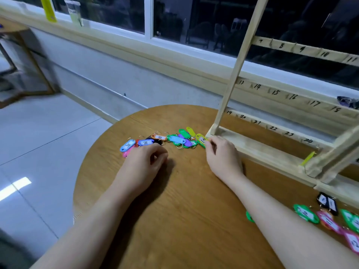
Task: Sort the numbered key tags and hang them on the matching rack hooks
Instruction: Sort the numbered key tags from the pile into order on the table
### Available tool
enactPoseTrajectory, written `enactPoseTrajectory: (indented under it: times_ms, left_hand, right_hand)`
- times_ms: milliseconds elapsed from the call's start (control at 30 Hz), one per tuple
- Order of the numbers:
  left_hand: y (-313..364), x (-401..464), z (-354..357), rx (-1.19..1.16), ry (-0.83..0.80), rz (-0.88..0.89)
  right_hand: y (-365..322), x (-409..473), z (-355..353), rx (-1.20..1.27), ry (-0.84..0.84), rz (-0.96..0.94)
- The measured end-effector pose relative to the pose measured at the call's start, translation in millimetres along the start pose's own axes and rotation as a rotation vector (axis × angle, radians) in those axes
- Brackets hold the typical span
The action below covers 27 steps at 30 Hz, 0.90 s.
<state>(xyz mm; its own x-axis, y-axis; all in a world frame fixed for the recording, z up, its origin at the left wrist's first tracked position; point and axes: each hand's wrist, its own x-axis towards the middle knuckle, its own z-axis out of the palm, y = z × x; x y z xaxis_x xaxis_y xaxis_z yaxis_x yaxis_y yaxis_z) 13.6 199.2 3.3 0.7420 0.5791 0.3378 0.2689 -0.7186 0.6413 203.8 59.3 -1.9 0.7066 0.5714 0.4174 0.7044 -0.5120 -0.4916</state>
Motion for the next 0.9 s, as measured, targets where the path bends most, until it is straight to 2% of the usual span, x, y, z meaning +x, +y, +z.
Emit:
enactPoseTrajectory:
  times_ms: [267, 567, 767, 900]
  left_hand:
    - [-0.3, -6.1, -7.2, -0.015, -0.052, 0.069]
    - [-12.9, -12.0, -19.2, 0.177, -0.142, 0.076]
    - [-14.5, -10.0, -18.3, 0.072, -0.122, 0.106]
    - [-9.6, -9.5, -17.5, -0.099, -0.08, 0.025]
  right_hand:
    - [8.3, 3.8, -0.6, 0.15, -0.045, 0.04]
    - [9.3, 3.3, -2.8, 0.197, -0.05, 0.042]
    - [5.2, 2.6, -6.1, 0.228, -0.058, 0.085]
    - [1.4, 0.7, -10.7, 0.269, -0.092, 0.08]
